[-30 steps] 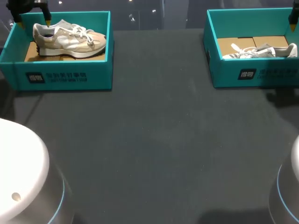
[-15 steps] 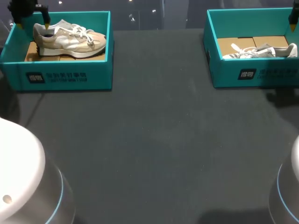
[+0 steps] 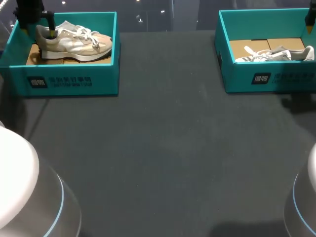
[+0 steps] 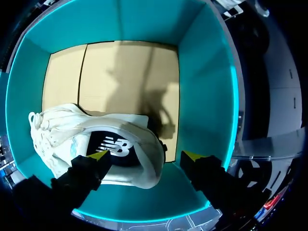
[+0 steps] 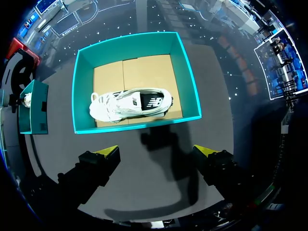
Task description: Take the shoe out of the shoebox, open the shoe tongue, remove and reinsert the insole, then place the shoe into the shoebox
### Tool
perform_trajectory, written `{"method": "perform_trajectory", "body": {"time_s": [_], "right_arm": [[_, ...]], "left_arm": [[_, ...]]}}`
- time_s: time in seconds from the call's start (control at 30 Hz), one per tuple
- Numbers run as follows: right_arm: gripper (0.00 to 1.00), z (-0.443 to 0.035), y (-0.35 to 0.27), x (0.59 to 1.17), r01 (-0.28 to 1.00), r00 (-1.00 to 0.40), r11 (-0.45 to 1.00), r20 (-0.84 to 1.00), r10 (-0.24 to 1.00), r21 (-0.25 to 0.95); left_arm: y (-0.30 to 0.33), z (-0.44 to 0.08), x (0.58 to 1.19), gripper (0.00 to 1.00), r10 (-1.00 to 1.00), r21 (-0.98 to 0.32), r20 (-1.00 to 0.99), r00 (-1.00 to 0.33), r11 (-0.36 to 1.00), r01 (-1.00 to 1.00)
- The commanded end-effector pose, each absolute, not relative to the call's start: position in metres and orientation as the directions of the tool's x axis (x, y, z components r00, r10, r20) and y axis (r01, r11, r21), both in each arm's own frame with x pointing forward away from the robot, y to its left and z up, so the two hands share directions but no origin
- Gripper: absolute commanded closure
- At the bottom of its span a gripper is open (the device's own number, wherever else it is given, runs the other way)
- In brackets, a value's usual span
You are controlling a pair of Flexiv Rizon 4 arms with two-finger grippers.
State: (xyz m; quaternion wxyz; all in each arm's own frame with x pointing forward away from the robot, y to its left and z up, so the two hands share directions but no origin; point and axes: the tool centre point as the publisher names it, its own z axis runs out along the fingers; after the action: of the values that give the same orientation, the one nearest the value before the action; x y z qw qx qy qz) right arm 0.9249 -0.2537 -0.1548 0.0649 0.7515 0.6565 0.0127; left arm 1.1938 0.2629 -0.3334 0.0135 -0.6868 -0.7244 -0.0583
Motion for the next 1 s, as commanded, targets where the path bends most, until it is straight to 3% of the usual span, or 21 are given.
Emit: {"method": "perform_trajectory", "body": {"time_s": [0.03,0.2,0.43,0.6,0.67,0.77,0.83,0.87,1.0], "right_arm": [[0.00,-0.155,-0.254,0.924,0.985,0.138,-0.130,-0.066,0.988,0.115],[0.00,-0.155,-0.254,0.924,0.985,0.138,-0.130,-0.066,0.988,0.115],[0.00,-0.155,-0.254,0.924,0.985,0.138,-0.130,-0.066,0.988,0.115],[0.00,-0.155,-0.254,0.924,0.985,0.138,-0.130,-0.066,0.988,0.115],[0.00,-0.155,-0.254,0.924,0.985,0.138,-0.130,-0.066,0.988,0.115],[0.00,-0.155,-0.254,0.924,0.985,0.138,-0.130,-0.066,0.988,0.115],[0.00,-0.155,-0.254,0.924,0.985,0.138,-0.130,-0.066,0.988,0.115],[0.00,-0.155,-0.254,0.924,0.985,0.138,-0.130,-0.066,0.988,0.115],[0.00,-0.155,-0.254,0.924,0.985,0.138,-0.130,-0.066,0.988,0.115]], "left_arm": [[0.263,-0.345,1.207,0.08,0.993,0.042,0.107,-0.057,0.053,0.998],[0.264,-0.352,1.206,0.16,0.992,0.030,0.115,-0.058,0.055,0.998],[0.267,-0.360,1.204,0.35,0.991,0.011,0.124,-0.060,0.059,0.998],[0.267,-0.363,1.199,0.38,0.991,0.003,0.127,-0.053,0.053,0.999],[0.268,-0.365,1.198,0.51,0.990,-0.001,0.131,-0.051,0.051,0.999],[0.270,-0.366,1.197,0.58,0.990,-0.004,0.135,-0.049,0.050,0.999],[0.271,-0.366,1.196,0.76,0.990,-0.005,0.136,-0.048,0.049,0.999],[0.272,-0.366,1.195,0.96,0.989,-0.005,0.138,-0.048,0.049,0.999],[0.276,-0.363,1.193,1.00,0.990,-0.005,0.137,-0.046,0.047,0.999]]}}
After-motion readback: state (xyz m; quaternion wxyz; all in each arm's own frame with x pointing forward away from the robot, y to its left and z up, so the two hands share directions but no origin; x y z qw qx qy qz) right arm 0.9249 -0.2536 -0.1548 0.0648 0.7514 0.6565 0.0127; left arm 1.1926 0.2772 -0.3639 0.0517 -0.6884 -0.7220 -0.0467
